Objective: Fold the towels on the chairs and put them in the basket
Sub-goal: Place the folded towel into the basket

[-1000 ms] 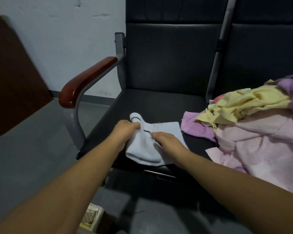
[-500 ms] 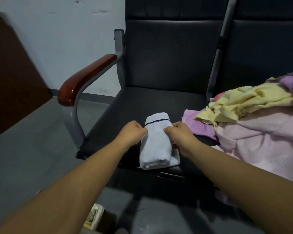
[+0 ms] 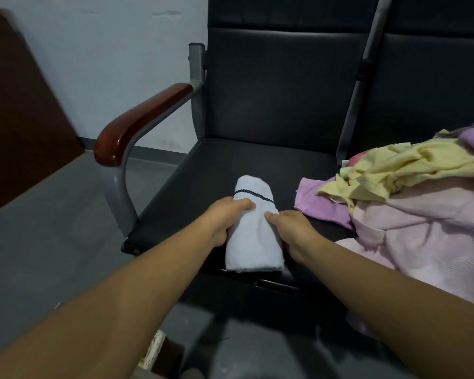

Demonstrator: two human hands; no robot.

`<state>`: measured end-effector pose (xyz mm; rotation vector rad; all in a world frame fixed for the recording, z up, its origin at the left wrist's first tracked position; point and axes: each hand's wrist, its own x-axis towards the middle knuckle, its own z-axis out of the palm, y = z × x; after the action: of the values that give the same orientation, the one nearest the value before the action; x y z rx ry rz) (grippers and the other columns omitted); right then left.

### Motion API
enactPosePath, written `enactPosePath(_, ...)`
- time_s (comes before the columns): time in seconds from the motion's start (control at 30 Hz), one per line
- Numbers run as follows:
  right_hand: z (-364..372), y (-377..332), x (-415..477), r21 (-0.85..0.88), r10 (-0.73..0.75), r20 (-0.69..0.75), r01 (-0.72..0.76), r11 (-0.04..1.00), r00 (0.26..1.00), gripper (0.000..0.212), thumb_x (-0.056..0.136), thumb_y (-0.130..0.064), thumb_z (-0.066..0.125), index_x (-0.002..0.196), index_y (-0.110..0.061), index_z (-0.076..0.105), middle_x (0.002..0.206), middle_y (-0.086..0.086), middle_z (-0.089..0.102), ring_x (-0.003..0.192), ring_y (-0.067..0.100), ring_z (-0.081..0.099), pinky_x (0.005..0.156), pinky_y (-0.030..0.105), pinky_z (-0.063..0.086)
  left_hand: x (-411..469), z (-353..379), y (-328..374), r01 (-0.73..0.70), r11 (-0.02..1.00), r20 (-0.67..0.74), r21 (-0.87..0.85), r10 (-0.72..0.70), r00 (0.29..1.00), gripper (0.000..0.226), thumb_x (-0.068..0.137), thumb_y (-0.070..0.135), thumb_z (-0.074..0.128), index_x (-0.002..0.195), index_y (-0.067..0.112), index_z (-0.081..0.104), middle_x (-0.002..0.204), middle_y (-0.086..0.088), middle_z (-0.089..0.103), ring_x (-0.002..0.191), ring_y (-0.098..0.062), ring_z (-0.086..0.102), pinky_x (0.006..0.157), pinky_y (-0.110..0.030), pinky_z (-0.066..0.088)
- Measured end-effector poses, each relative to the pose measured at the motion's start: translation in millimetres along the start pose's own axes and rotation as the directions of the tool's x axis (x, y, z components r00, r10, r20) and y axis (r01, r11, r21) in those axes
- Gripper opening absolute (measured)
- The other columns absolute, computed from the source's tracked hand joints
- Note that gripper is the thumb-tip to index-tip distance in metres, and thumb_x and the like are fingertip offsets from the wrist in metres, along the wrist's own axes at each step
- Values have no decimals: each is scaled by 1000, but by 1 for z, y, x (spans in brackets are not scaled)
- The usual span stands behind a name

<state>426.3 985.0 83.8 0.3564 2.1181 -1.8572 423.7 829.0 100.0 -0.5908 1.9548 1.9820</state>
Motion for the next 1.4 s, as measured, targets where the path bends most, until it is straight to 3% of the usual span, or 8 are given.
enactPosePath(0.07,6,-2,-1,6,-52,-3,52,999,999,20,96,-20,63,100,-1,67,102,18,74,97,35,71,90,52,57,-3,-4,4,-50,997,9,-58,50,999,35,86,17,70,119,12,62,110,-11,74,99,-28,72,92,-48,58)
enactPosePath(0.23,32,-34,-7,37,-224,26,223,974,974,14,95,-25,65,105,-16,64,103,3,72,95,21,70,85,42,59,-21,-39,25,-189,955,-46,-231,183,982,33,87,15,68,120,15,63,111,-10,75,100,-28,73,91,-48,58)
enactPosePath(0.4,90,-68,-19,193,-197,265,148,970,944,21,94,-28,68,109,-14,62,100,4,75,90,22,72,70,38,59,-54,-101,36,-312,883,-117,-352,289,950,33,93,11,61,126,11,62,115,-12,74,108,-30,70,94,-47,56)
enactPosePath(0.67,218,-62,-55,-136,-345,497,464,875,796,19,93,-30,68,104,-15,64,97,-1,70,79,13,65,63,26,49,-105,-234,-44,-355,781,-280,-514,238,930,49,94,11,63,140,21,52,128,-11,68,114,-31,68,85,-49,59)
enactPosePath(0.93,328,29,-68,-360,-126,701,501,787,702,27,96,-31,63,117,-13,59,108,3,67,97,20,64,75,30,51,-126,-304,-176,-356,653,-471,-668,-1,882,51,93,3,64,140,17,49,130,-18,65,113,-37,67,92,-58,54)
enactPosePath(1.07,350,85,-64,-465,32,756,503,729,653,20,98,-30,60,113,-17,59,106,4,66,91,20,64,67,30,49,-127,-305,-244,-333,625,-500,-706,-107,860,49,95,5,62,140,17,49,129,-17,66,116,-36,65,101,-57,50)
enactPosePath(1.3,362,162,-50,-591,168,778,615,522,605,40,100,-29,55,138,-15,51,138,3,54,123,23,52,93,24,36,-116,-282,-333,-359,605,-508,-710,-89,857,46,96,0,57,141,11,52,134,-14,64,124,-31,61,104,-46,51)
enactPosePath(1.4,370,192,-45,-627,210,767,638,448,606,44,101,-27,50,143,-12,46,148,7,47,133,26,45,105,29,33,-101,-278,-371,-296,678,-517,-673,-145,843,54,92,12,66,143,11,50,140,-11,60,130,-28,57,106,-43,46)
